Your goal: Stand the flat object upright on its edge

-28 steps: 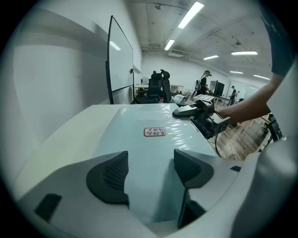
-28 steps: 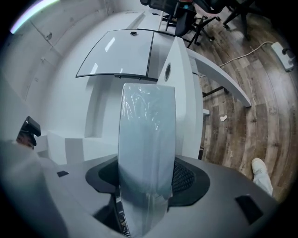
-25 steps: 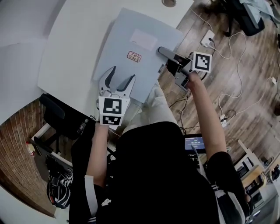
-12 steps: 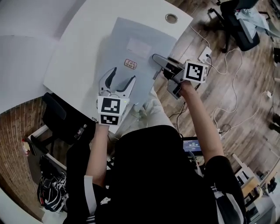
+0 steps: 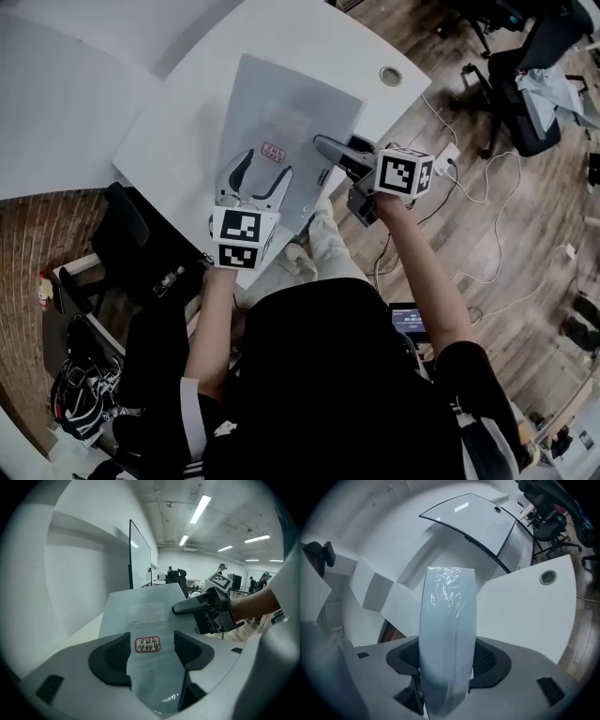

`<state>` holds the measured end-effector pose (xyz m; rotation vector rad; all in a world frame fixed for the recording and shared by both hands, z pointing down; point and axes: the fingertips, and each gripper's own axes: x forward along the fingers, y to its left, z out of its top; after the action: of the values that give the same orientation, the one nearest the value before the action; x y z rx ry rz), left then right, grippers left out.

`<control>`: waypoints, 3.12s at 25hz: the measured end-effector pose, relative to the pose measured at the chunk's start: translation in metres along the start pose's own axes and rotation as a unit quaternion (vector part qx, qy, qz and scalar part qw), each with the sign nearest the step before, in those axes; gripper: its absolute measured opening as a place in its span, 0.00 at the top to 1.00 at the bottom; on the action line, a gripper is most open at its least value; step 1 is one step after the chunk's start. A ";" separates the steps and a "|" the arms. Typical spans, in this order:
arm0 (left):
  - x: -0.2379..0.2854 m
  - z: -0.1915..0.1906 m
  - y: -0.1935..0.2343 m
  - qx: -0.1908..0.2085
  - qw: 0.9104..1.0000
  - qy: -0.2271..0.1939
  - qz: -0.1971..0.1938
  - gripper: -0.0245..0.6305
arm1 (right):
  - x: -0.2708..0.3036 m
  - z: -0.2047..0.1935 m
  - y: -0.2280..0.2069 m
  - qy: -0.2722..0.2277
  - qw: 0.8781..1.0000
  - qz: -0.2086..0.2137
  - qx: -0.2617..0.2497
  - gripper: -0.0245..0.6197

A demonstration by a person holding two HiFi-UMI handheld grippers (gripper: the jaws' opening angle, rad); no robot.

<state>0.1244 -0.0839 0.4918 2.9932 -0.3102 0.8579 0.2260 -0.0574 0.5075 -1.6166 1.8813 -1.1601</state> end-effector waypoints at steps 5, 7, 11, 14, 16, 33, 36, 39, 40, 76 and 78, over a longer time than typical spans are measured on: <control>-0.020 -0.001 0.023 -0.016 0.999 -0.007 0.043 0.54 | 0.024 0.000 0.024 0.021 0.999 0.010 -0.043 0.52; -0.028 0.000 0.032 -0.021 0.998 -0.011 0.059 0.56 | 0.034 0.001 0.034 0.029 0.998 0.014 -0.063 0.52; -0.045 -0.001 0.051 -0.038 0.995 -0.016 0.092 0.59 | 0.054 -0.002 0.053 0.043 0.994 0.019 -0.096 0.52; -0.059 -0.004 0.063 -0.048 0.992 -0.020 0.119 0.62 | 0.067 -0.004 0.066 0.051 0.991 0.023 -0.121 0.52; -0.067 -0.006 0.072 -0.055 0.989 -0.021 0.138 0.63 | 0.077 -0.005 0.075 0.057 0.988 0.028 -0.141 0.52; -0.155 -0.039 0.140 -0.170 0.954 -0.051 0.243 0.74 | 0.153 -0.029 0.148 0.096 0.956 0.030 -0.275 0.52; -0.171 -0.049 0.149 -0.188 0.945 -0.052 0.262 0.77 | 0.168 -0.035 0.158 0.100 0.952 0.028 -0.287 0.52; -0.185 -0.057 0.157 -0.199 0.938 -0.053 0.278 0.80 | 0.181 -0.042 0.169 0.103 0.946 0.026 -0.307 0.52; -0.190 -0.060 0.159 -0.201 0.936 -0.053 0.283 0.82 | 0.185 -0.045 0.173 0.104 0.943 0.026 -0.314 0.52; -0.278 -0.116 0.193 -0.241 0.888 -0.048 0.390 0.94 | 0.265 -0.125 0.222 0.181 0.862 0.030 -0.471 0.52; -0.279 -0.115 0.193 -0.242 0.889 -0.050 0.386 0.94 | 0.266 -0.124 0.223 0.181 0.863 0.029 -0.471 0.52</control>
<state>-0.2043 -0.2137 0.4348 2.3989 -1.5270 0.5081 -0.0705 -0.2711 0.4588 -1.8177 3.0216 -0.5099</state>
